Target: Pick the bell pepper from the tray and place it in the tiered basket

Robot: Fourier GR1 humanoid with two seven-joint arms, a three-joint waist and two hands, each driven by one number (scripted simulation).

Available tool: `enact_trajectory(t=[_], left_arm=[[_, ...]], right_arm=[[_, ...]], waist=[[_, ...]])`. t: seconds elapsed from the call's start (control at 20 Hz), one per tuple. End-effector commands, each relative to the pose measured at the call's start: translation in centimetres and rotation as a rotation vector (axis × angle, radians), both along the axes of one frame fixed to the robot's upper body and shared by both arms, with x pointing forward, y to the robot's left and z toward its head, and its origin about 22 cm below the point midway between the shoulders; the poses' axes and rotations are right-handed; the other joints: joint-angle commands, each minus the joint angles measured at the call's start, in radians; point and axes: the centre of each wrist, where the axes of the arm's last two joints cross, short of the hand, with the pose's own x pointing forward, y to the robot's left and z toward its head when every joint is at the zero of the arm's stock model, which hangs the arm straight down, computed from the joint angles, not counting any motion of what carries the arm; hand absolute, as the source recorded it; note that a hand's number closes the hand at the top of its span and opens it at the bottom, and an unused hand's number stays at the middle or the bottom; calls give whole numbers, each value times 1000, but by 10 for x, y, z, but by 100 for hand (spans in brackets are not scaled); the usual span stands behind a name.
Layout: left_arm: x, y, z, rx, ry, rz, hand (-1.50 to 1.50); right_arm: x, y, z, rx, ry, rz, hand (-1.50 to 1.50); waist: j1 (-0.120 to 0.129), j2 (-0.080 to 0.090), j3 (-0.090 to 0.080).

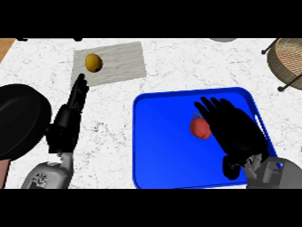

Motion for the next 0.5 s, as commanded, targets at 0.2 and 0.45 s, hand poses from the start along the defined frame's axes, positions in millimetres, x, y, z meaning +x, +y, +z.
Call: enact_trajectory(t=[0.2,0.45], left_arm=[[13,15,-1,6,-14,-9,0],[8,-1,8,-1,1,4,0]], right_arm=[[15,8,-2,1,41,-22,-150],[9,8,-26,-2,49,-31,-150]], waist=[[-1,1,0],[-2,0,0]])
